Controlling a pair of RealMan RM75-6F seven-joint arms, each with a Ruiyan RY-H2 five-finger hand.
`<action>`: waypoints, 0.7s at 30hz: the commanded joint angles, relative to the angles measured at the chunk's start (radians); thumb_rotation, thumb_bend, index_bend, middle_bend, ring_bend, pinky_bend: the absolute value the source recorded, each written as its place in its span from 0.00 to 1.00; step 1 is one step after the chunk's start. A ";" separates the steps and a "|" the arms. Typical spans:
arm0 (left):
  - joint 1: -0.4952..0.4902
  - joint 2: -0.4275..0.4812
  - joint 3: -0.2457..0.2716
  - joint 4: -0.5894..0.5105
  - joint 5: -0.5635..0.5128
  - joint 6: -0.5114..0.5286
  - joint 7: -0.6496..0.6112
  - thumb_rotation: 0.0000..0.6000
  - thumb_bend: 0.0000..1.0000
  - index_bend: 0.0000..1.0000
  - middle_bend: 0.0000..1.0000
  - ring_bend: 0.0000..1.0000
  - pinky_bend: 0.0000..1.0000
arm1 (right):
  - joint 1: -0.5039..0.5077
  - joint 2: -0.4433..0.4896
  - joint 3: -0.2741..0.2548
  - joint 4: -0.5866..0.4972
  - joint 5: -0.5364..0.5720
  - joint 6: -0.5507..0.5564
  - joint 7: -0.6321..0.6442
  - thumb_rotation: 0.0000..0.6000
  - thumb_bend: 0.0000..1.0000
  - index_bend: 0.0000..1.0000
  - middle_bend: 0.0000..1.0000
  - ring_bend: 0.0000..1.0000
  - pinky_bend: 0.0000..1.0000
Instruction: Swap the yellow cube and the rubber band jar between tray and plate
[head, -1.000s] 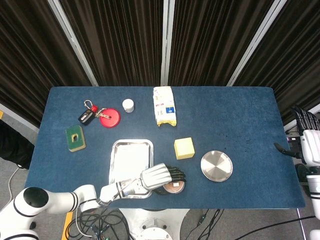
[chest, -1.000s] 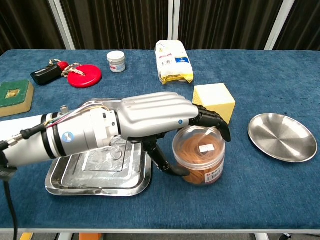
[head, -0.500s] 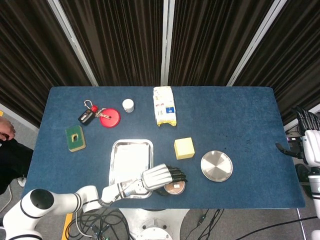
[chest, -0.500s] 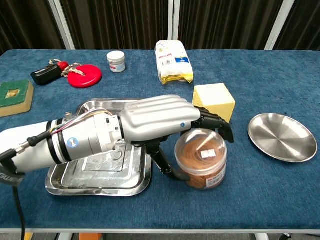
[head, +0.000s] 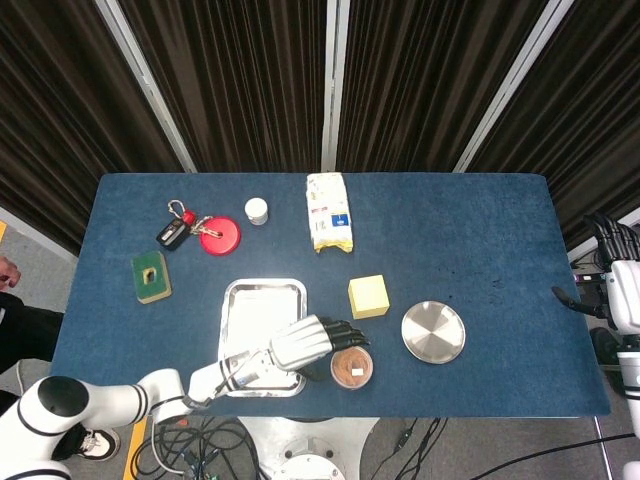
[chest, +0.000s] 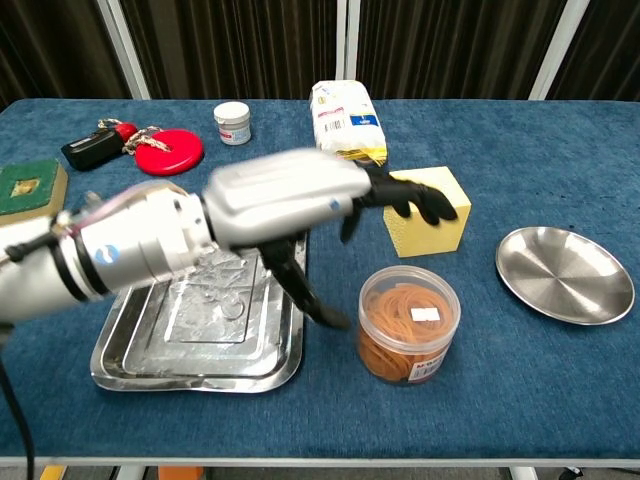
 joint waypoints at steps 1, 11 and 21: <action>0.032 0.127 -0.037 -0.100 -0.060 0.011 0.081 1.00 0.06 0.16 0.20 0.21 0.50 | -0.001 0.001 0.000 -0.003 -0.003 0.004 -0.003 1.00 0.10 0.00 0.00 0.00 0.00; -0.017 0.161 -0.153 -0.037 -0.183 -0.078 0.068 1.00 0.05 0.16 0.18 0.18 0.42 | -0.011 0.013 0.005 -0.022 0.000 0.020 -0.014 1.00 0.10 0.00 0.00 0.00 0.00; -0.136 0.074 -0.159 0.064 -0.221 -0.278 -0.167 1.00 0.00 0.14 0.17 0.14 0.35 | -0.012 0.005 0.003 -0.005 0.010 0.007 -0.003 1.00 0.10 0.00 0.00 0.00 0.00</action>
